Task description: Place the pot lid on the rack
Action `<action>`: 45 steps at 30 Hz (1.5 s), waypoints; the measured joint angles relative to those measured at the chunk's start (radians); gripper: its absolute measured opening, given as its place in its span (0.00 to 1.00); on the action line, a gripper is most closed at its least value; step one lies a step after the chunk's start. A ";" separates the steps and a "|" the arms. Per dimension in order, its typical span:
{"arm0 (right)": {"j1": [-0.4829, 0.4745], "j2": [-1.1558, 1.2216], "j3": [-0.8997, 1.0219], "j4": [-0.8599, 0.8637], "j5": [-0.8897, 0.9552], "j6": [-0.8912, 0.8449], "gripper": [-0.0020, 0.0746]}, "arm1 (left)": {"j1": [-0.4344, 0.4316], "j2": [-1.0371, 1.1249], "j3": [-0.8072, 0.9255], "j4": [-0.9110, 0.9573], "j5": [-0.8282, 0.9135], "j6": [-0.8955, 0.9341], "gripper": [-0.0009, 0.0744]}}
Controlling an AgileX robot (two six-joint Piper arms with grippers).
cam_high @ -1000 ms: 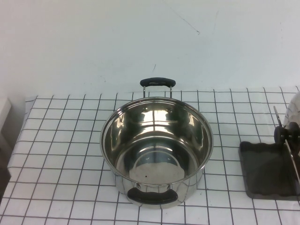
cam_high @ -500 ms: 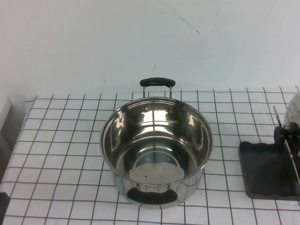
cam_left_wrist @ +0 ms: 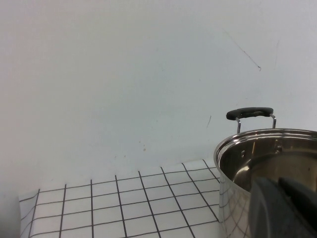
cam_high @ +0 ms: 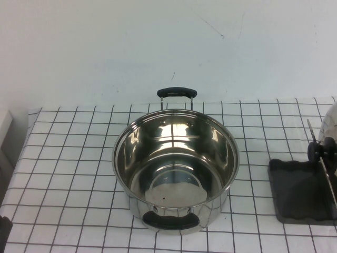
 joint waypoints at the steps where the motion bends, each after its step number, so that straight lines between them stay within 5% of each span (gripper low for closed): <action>1: 0.000 0.000 0.002 -0.013 0.002 0.000 0.02 | 0.000 0.000 0.000 0.000 0.000 0.000 0.01; 9: -0.030 -0.023 0.169 -0.115 -0.036 -0.005 0.02 | 0.000 0.000 0.000 0.000 0.000 0.003 0.01; 20: -0.332 -0.208 0.410 -0.185 -0.053 -0.021 0.02 | 0.000 0.000 0.000 0.000 -0.006 0.001 0.01; 45: -0.251 -0.229 0.427 -0.286 0.034 0.242 0.02 | 0.000 0.000 0.000 0.007 -0.276 -0.001 0.01</action>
